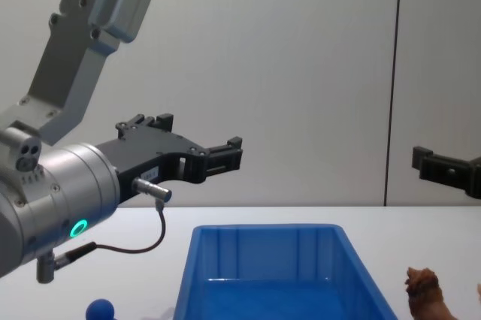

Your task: Pick up the two dolls from the table and place them into the box.

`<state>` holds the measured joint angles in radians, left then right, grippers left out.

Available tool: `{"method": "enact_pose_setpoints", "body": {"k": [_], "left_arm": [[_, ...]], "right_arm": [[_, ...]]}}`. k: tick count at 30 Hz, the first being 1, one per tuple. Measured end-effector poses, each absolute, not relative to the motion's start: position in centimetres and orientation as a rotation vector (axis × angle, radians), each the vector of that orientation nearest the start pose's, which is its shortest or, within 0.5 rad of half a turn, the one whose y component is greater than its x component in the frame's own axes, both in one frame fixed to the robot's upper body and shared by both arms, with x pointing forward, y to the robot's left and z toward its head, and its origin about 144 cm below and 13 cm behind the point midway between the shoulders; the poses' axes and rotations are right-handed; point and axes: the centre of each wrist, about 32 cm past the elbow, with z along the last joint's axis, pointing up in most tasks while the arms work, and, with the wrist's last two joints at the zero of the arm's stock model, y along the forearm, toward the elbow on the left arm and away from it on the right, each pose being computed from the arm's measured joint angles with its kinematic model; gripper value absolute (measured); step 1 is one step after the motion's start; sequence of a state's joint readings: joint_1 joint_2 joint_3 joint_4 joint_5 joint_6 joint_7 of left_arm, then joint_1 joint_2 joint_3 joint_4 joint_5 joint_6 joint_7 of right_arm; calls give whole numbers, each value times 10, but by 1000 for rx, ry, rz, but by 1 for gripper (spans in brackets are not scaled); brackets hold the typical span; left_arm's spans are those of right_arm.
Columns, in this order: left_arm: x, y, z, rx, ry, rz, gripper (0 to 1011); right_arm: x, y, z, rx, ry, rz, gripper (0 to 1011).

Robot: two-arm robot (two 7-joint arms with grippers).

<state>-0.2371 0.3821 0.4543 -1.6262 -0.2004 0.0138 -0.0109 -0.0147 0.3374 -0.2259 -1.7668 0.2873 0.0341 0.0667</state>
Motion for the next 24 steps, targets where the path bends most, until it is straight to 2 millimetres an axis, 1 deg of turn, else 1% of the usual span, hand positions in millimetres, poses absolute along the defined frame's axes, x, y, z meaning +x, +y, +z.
{"method": "enact_pose_setpoints", "body": {"k": [24], "left_arm": [[492,198,1204,61,-268,1124,1001]], "right_arm": [[443,-237,1189,26,-75,-1230,1001]]}}
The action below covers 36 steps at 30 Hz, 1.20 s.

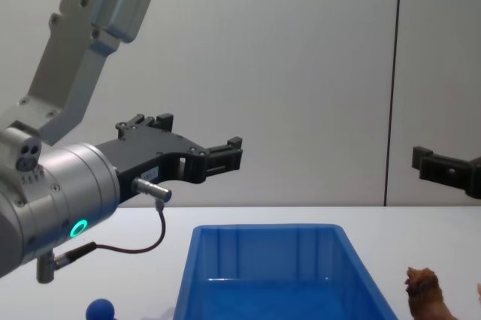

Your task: Pick up the two dolls from the table and place them into the box.

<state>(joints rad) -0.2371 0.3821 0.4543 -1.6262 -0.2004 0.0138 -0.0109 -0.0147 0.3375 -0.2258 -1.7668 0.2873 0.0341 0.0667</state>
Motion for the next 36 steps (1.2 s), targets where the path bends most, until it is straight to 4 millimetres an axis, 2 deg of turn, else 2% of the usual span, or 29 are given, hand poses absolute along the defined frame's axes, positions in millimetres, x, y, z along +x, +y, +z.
{"method": "enact_pose_setpoints", "body": {"k": [15,36], "left_arm": [[492,198,1204,61,-268,1124,1001],[492,198,1204,61,-268,1124,1001]], "right_arm": [[442,-236,1190,24,-74,-1239,1001],[428,-229,1197,-104,-10,-1389,1001]]}}
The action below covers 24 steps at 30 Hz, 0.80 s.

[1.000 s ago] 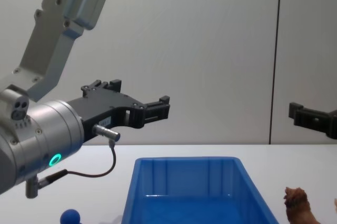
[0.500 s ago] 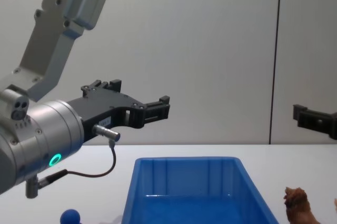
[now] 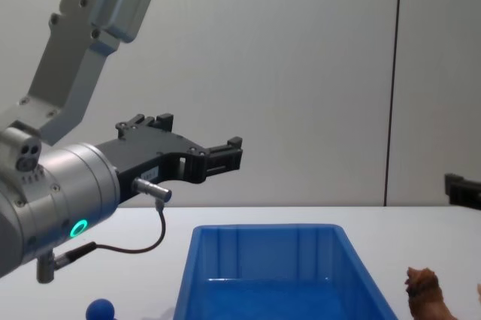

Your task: Pick up the two dolls from the table and place them into the box.

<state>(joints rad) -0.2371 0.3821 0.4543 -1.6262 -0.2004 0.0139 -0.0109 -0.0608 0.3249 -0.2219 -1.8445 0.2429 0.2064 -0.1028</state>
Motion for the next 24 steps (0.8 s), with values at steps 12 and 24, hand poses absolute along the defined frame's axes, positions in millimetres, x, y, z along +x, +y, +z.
{"method": "enact_pose_setpoints", "body": {"k": [12,24], "left_arm": [[492,198,1204,61,-268,1124,1001],[492,198,1204,61,-268,1124,1001]], "right_arm": [[420,-237,1189,-181,38,-1434,1001],[413,-248,1169,-240,109,-1440,1001]]}}
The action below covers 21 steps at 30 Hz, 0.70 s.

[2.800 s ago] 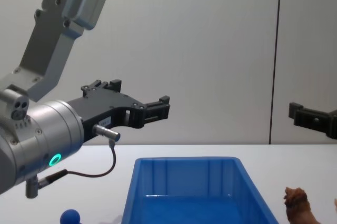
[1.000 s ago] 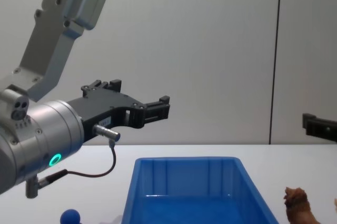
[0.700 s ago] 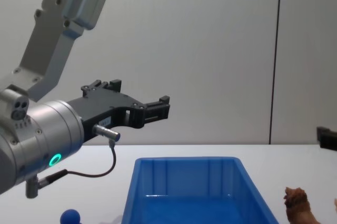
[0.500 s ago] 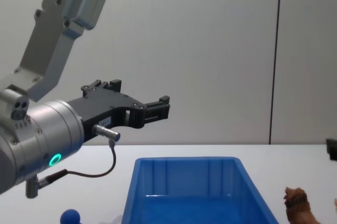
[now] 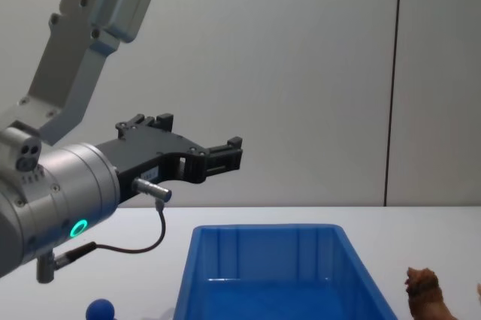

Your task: Pick up the two dolls from the table and place them into the box.

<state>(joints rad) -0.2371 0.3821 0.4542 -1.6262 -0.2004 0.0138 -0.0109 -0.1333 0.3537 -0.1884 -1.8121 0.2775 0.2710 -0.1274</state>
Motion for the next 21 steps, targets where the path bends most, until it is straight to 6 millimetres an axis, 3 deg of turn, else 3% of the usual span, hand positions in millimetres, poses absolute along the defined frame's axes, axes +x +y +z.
{"method": "enact_pose_setpoints", "body": {"k": [13,21], "left_arm": [[492,198,1204,61,-268,1124,1001],[492,198,1204,61,-268,1124,1001]], "right_arm": [[410,-254,1147,-273,159,-1422,1001],[412,-256,1132,-292,182,-1407,856]]}}
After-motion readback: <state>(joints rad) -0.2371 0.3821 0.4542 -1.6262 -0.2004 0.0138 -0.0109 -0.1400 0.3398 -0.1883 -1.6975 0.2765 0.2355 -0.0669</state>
